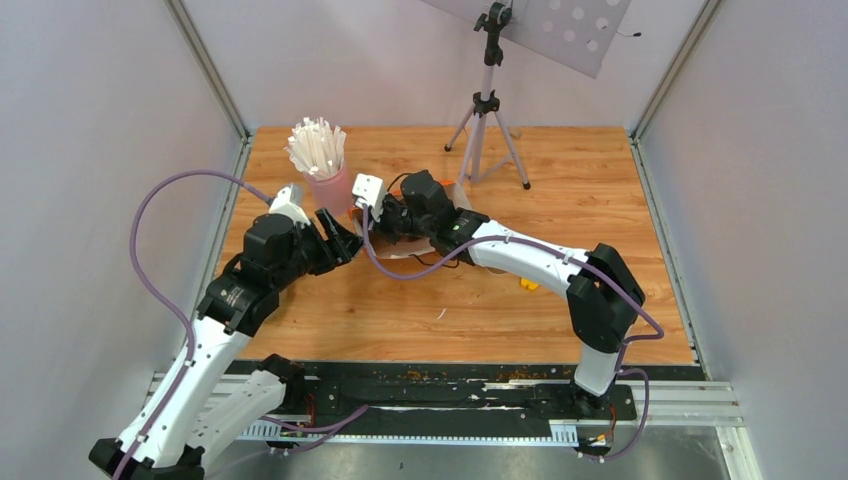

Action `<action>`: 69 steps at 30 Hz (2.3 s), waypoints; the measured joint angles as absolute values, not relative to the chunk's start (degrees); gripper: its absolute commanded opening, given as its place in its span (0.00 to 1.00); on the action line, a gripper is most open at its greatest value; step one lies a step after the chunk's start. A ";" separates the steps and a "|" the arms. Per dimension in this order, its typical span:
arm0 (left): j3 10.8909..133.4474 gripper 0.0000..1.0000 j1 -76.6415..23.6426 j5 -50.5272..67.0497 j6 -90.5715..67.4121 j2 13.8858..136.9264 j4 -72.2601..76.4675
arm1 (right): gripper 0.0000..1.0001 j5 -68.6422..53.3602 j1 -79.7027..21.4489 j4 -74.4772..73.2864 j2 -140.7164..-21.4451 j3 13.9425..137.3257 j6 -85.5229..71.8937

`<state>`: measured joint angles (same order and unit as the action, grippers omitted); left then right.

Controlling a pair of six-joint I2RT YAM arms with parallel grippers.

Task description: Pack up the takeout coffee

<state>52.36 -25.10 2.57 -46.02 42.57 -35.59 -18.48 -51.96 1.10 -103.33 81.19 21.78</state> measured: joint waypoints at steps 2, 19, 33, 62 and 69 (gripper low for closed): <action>52.36 0.72 -25.08 1.45 -46.13 43.24 -35.57 | 0.00 -18.39 -51.94 1.19 -103.57 81.91 20.60; 49.78 0.00 -25.08 0.40 -49.43 48.99 -30.94 | 0.06 -17.17 -51.79 1.28 -103.90 82.63 17.58; 59.79 0.00 -24.71 5.69 -40.27 53.74 -40.07 | 0.53 -13.98 -50.30 -16.05 -90.59 71.92 37.93; 51.68 0.00 -24.60 13.85 -31.35 48.86 -38.28 | 0.55 -3.68 -51.92 -14.44 -103.55 71.00 66.81; 50.68 0.00 -24.60 14.28 -32.03 48.14 -38.24 | 0.14 -1.43 -52.01 -14.24 -104.01 71.68 68.47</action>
<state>50.68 -24.60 14.28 -32.03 48.14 -38.24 -1.43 -52.01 -14.24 -104.01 71.68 68.47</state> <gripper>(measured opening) 0.007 0.316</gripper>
